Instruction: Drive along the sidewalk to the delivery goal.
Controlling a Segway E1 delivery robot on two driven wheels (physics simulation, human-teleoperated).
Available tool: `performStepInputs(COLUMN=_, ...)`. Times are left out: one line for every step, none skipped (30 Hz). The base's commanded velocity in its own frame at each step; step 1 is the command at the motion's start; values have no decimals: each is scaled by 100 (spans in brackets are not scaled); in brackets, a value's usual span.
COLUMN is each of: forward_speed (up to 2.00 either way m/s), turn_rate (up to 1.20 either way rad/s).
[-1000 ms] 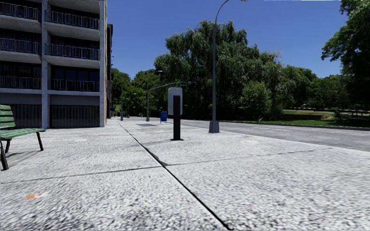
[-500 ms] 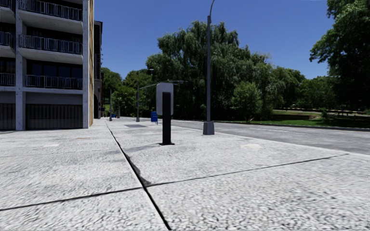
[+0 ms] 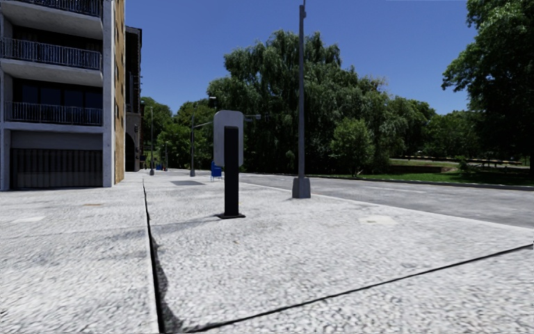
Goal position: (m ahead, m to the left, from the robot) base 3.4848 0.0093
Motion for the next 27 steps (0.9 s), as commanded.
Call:
performStepInputs(forward_speed=161, turn_rate=0)
performStepInputs(forward_speed=160, turn_rate=0)
performStepInputs(forward_speed=160, turn_rate=0)
performStepInputs(forward_speed=158, turn_rate=0)
performStepInputs(forward_speed=157, turn_rate=0)
performStepInputs(forward_speed=156, turn_rate=0)
performStepInputs(forward_speed=156, turn_rate=0)
performStepInputs(forward_speed=155, turn_rate=0)
performStepInputs(forward_speed=149, turn_rate=0)
performStepInputs(forward_speed=138, turn_rate=0)
performStepInputs(forward_speed=138, turn_rate=0)
performStepInputs(forward_speed=124, turn_rate=0)
performStepInputs(forward_speed=118, turn_rate=0)
performStepInputs(forward_speed=118, turn_rate=0)
performStepInputs(forward_speed=117, turn_rate=0)
performStepInputs(forward_speed=116, turn_rate=0)
performStepInputs(forward_speed=116, turn_rate=0)
performStepInputs(forward_speed=116, turn_rate=0)
performStepInputs(forward_speed=115, turn_rate=0)
performStepInputs(forward_speed=115, turn_rate=0)
performStepInputs(forward_speed=115, turn_rate=0)
performStepInputs(forward_speed=115, turn_rate=0)
performStepInputs(forward_speed=115, turn_rate=0)
performStepInputs(forward_speed=115, turn_rate=0)
performStepInputs(forward_speed=115, turn_rate=0)
performStepInputs(forward_speed=115, turn_rate=0)
performStepInputs(forward_speed=115, turn_rate=0)
